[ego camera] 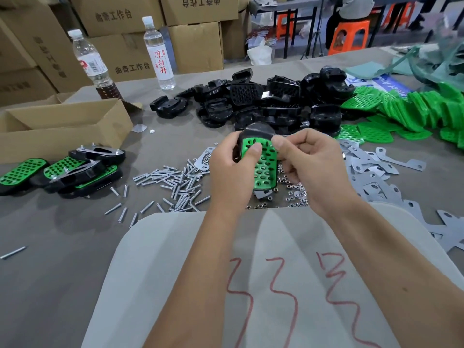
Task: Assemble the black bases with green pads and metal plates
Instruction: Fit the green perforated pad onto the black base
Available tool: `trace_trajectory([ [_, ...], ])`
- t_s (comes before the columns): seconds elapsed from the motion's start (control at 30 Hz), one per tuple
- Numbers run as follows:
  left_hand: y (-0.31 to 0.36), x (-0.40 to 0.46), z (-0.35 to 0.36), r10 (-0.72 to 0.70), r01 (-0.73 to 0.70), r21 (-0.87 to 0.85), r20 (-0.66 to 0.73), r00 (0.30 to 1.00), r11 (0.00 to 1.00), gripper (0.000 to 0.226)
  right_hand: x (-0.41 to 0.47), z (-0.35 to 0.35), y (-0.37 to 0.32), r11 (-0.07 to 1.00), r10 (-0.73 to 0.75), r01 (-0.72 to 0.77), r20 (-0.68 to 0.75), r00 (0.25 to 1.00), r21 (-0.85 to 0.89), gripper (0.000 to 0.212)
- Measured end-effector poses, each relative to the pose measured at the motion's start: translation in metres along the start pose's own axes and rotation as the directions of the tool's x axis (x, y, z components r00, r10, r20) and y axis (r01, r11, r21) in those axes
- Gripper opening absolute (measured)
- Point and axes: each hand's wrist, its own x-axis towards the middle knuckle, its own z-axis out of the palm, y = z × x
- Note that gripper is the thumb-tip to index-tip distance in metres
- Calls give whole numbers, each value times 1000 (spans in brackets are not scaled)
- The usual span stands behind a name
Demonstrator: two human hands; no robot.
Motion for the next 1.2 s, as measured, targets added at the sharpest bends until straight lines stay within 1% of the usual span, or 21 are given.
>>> trace_trajectory([
  [0.03,1,1,-1,-9,10,-48,19,1000,999,27,2,-4,0,990,103,-108,64,993,85,24],
  [0.07,0,1,-2,-8,10,-60,45,999,998,29,3,-8,0,967,184,-210,176,967,141,29],
  [0.1,0,2,-3,-4,8,-60,77,997,998,29,4,-11,1,943,219,-281,305,927,176,34],
  [0.13,0,2,-4,-4,11,-62,105,995,998,29,4,-15,4,928,211,-312,402,891,203,37],
  [0.17,-2,2,-4,-6,15,-67,127,992,998,28,4,-17,6,923,189,-313,445,875,223,38],
  [0.3,-3,2,-6,-34,49,-82,173,984,995,29,5,-15,7,929,151,-271,409,900,252,34],
  [0.43,-6,4,-9,-80,113,-139,228,970,984,26,7,-16,11,936,164,-262,367,916,234,35],
  [0.53,-8,6,-13,-72,113,-158,249,966,981,25,8,-16,13,956,134,-217,361,923,200,33],
  [0.67,-8,7,-13,-65,104,-142,255,965,984,26,6,-14,13,957,108,-195,360,927,215,28],
  [0.83,-6,4,-8,-66,125,-177,305,950,976,27,6,-10,11,950,130,-190,238,962,248,30],
  [0.93,-4,2,-6,-76,150,-246,285,955,958,27,5,-11,8,942,140,-211,265,954,261,36],
  [1.0,-3,2,-5,-88,159,-268,259,962,950,26,3,-8,5,942,135,-208,269,954,263,32],
  [1.07,-3,4,-9,-96,142,-197,226,969,970,21,3,-6,5,951,118,-170,206,971,259,24],
  [1.1,-5,6,-14,-109,127,-92,181,978,988,22,3,-5,6,952,119,-158,157,980,262,19],
  [1.13,-8,9,-21,-116,108,69,117,986,992,22,4,-6,6,947,134,-158,103,986,281,14],
  [1.17,-12,13,-29,-112,93,267,55,992,959,21,5,-6,7,935,160,-169,52,986,311,10],
  [1.2,-17,16,-37,-119,96,453,21,993,887,17,7,-7,7,922,193,-185,12,981,339,9],
])
